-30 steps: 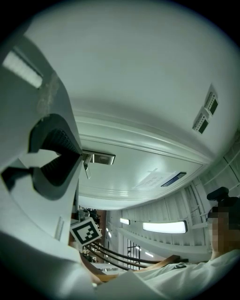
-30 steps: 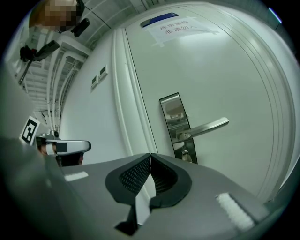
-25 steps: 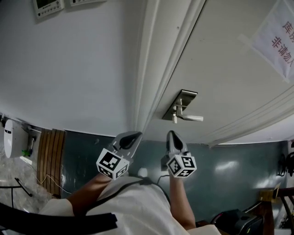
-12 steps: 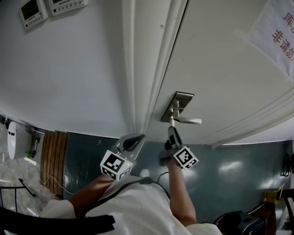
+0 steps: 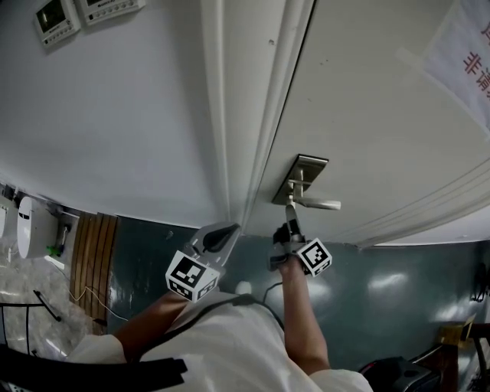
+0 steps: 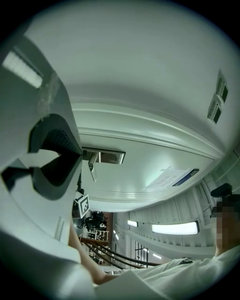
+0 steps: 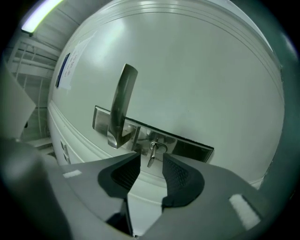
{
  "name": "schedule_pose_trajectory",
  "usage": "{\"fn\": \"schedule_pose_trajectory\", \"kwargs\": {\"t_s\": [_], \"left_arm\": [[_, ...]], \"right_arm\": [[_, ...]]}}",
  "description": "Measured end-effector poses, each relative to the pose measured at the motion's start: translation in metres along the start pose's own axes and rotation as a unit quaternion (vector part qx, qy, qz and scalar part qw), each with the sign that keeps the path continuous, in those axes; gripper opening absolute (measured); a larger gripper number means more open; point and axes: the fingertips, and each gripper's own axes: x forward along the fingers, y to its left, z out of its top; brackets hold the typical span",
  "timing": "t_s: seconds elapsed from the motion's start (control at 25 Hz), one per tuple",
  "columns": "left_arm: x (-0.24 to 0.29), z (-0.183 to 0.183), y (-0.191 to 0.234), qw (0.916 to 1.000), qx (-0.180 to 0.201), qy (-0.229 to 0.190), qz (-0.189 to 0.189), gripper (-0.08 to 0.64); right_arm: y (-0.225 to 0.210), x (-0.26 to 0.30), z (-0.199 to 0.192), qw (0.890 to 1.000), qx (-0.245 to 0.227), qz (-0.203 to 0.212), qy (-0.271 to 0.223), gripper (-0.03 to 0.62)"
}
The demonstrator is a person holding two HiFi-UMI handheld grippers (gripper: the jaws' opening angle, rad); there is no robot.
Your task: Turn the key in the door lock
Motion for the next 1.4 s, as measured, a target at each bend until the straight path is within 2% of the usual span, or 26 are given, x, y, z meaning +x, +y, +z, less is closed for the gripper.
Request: {"fn": "schedule_pose_trajectory", "kwargs": {"t_s": [0.08, 0.16, 0.44, 0.68, 0.84, 0.96, 1.08, 1.4], "left_arm": [[-0.002, 0.0, 0.002, 1.0, 0.0, 0.0, 0.004, 0.005], [-0.004, 0.0, 0.003, 1.0, 0.0, 0.0, 0.006, 0.005], [-0.006, -0.001, 0.003, 1.0, 0.0, -0.001, 0.005, 0.005], [-0.009, -0.001, 0.002, 1.0, 0.001, -0.002, 0.002, 0.005], [-0.011, -0.001, 0.003, 1.0, 0.003, -0.003, 0.002, 0.005], [-0.014, -0.001, 0.004, 1.0, 0.006, -0.003, 0.002, 0.005], [-0.017, -0.002, 0.005, 1.0, 0.004, -0.004, 0.002, 0.005], [-0.023, -0.003, 0.006, 1.0, 0.002, -0.005, -0.001, 0.005]], "right_arm": [[-0.002, 0.0, 0.0, 1.0, 0.003, -0.006, -0.001, 0.119], [-0.004, 0.001, 0.0, 1.0, -0.001, -0.013, 0.002, 0.059], [-0.002, 0.003, 0.0, 1.0, -0.016, -0.014, 0.004, 0.044], [0.001, 0.002, -0.001, 0.996, -0.073, -0.049, 0.02, 0.04], [0.005, 0.004, -0.002, 0.987, -0.14, -0.065, 0.037, 0.041], [0.005, 0.005, -0.003, 0.979, -0.184, -0.078, 0.048, 0.041], [0.004, 0.005, -0.003, 0.965, -0.239, -0.095, 0.06, 0.044], [0.001, 0.005, -0.005, 0.914, -0.37, -0.138, 0.089, 0.051]]}}
